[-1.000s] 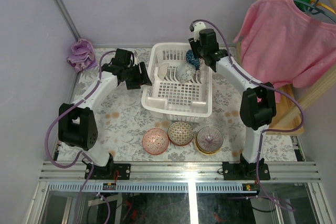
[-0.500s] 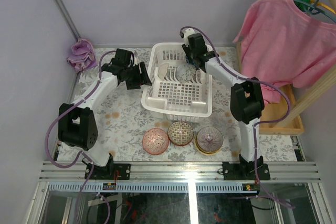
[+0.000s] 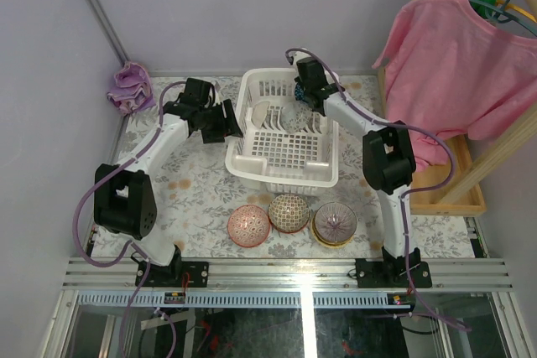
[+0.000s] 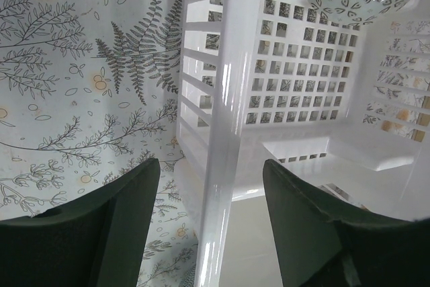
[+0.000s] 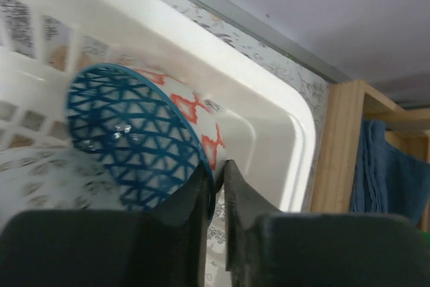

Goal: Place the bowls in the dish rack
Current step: Adjust the bowl in the dish rack.

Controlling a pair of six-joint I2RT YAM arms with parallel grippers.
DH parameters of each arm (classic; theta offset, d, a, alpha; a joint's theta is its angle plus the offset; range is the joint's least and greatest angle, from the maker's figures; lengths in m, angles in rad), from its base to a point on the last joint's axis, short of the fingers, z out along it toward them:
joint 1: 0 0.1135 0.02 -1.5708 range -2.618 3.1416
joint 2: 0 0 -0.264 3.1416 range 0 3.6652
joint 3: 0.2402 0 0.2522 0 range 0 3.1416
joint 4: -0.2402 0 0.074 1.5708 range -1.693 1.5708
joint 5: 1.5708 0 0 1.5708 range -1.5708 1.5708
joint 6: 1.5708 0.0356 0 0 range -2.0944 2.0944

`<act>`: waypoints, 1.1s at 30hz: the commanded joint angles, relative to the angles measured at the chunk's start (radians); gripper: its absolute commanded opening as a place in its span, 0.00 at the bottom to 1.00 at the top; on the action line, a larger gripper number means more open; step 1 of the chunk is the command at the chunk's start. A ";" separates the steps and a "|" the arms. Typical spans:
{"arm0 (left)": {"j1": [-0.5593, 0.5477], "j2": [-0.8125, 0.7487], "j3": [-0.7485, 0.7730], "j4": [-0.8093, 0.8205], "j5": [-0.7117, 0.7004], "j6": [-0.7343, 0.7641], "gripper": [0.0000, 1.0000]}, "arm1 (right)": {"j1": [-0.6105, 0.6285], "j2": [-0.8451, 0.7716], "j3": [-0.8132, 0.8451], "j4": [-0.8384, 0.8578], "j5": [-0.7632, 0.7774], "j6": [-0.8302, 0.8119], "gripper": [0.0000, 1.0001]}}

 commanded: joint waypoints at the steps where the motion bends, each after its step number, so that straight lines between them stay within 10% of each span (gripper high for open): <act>1: 0.006 0.014 0.011 0.039 -0.008 0.018 0.62 | 0.011 0.034 0.067 0.035 0.062 -0.049 0.02; 24: 0.007 0.040 0.037 0.027 -0.015 0.029 0.62 | 0.047 -0.017 -0.449 0.950 0.095 -0.728 0.00; 33: 0.007 0.040 0.050 0.014 -0.018 0.030 0.62 | 0.047 -0.075 -0.425 0.833 0.074 -0.597 0.47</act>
